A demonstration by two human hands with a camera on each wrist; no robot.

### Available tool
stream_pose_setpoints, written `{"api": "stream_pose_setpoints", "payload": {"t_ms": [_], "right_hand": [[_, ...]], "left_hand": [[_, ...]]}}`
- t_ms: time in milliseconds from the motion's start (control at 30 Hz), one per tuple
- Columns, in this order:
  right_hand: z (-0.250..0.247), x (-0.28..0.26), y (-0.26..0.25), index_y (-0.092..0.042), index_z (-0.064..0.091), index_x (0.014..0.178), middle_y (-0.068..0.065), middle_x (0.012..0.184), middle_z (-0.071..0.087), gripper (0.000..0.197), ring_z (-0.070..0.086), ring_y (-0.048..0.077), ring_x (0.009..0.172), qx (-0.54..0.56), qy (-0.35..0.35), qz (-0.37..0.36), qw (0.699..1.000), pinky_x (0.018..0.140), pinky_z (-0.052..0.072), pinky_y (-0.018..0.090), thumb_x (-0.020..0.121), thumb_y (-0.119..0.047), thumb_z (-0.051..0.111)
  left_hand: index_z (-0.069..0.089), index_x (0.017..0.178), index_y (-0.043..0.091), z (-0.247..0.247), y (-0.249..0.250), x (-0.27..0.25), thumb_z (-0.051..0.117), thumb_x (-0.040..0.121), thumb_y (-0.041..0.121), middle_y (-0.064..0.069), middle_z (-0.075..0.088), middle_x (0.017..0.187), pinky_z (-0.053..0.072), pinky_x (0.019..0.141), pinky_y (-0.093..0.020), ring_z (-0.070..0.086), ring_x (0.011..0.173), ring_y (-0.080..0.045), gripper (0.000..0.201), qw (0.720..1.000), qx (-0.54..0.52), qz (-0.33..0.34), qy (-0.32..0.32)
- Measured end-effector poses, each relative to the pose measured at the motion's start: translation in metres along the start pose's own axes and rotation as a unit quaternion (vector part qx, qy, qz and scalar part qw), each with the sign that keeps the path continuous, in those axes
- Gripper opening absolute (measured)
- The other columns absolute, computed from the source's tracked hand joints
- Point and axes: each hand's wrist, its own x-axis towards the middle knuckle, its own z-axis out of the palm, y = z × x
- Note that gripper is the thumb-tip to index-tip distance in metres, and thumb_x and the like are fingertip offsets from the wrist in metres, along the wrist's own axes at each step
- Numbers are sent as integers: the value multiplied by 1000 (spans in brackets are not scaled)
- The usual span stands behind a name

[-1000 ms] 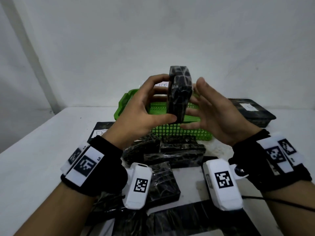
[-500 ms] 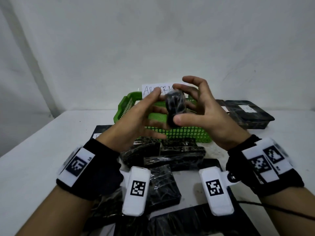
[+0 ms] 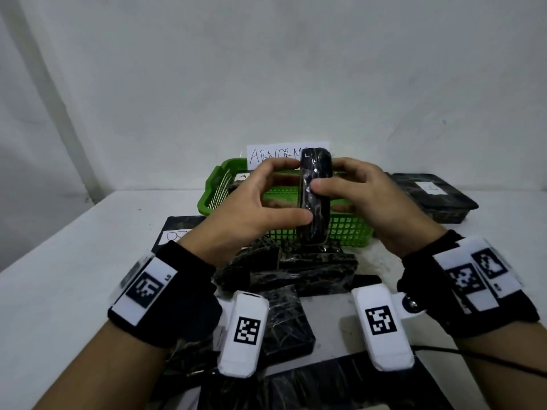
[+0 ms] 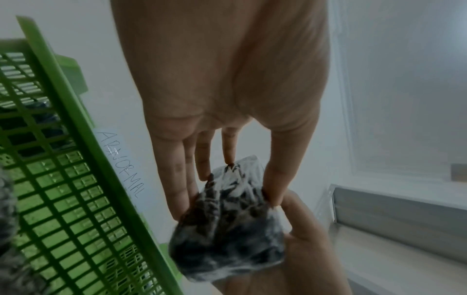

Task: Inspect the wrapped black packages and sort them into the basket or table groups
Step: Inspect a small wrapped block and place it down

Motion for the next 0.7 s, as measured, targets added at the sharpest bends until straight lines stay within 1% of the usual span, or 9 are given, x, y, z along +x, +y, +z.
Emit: {"api": "stream_pose_setpoints", "payload": {"t_ms": [67,133,200,267,333,400,500,600,700], "right_hand": [[3,0,0,-23,68,115,-1,101,79,62,74,14,97,-3,39,-23,999,93,56,39,58,-39,85],[5,-2,-1,-25,67,116,0,101,77,66,75,15,92,-26,57,-45,997,88,59,36,55,-33,93],[4,-5,-4,-22,63,122,1,108,74,67,75,15,93,-28,44,-64,997,86,61,35,63,-18,94],[1,-7,-6,-22,59,131,1,118,71,70,73,14,102,-7,-7,-70,997,90,59,33,69,-13,91],[-1,-6,-8,-27,53,138,-4,128,67,69,68,10,114,19,-55,-51,997,96,54,34,76,-29,84],[-3,-5,-8,-36,49,141,-11,136,61,68,61,9,124,33,-73,-2,997,102,48,41,78,-53,68],[-7,-4,-4,-40,44,144,-11,144,55,85,55,20,132,40,-107,58,992,105,45,51,68,-74,61],[-3,-5,1,-34,39,146,-8,131,67,93,68,25,116,104,-132,52,984,94,52,48,62,-60,69],[5,-3,2,-31,38,141,-6,124,64,90,73,16,96,136,-88,7,987,84,56,42,58,-49,67]], "left_hand": [[51,131,29,2,-1,1,79,69,15,9,64,124,56,81,-24,71,92,-8,69,1000,13,7,3],[50,133,26,1,-4,2,78,77,8,8,65,118,55,76,-21,71,88,-4,65,1000,11,3,11],[51,133,25,-2,-4,1,79,77,10,7,67,115,55,76,-23,70,90,-3,65,999,27,5,18],[52,134,27,-4,-4,0,83,75,14,7,66,118,56,81,-26,69,98,-4,68,996,84,30,27],[51,135,28,-6,-5,1,85,75,9,8,63,122,57,84,-27,67,108,-9,71,989,126,66,40],[51,133,29,-4,-7,2,84,75,4,7,60,125,57,85,-28,64,113,-12,72,985,135,98,48],[50,127,36,-1,-7,2,84,74,7,11,58,125,55,96,-32,60,118,-8,69,975,161,143,48],[50,129,27,1,-6,2,81,77,4,6,55,128,55,98,-31,56,121,-9,65,964,189,179,48],[52,132,20,2,-6,2,80,77,1,4,54,130,55,98,-32,55,122,-10,65,957,209,193,51]]}}
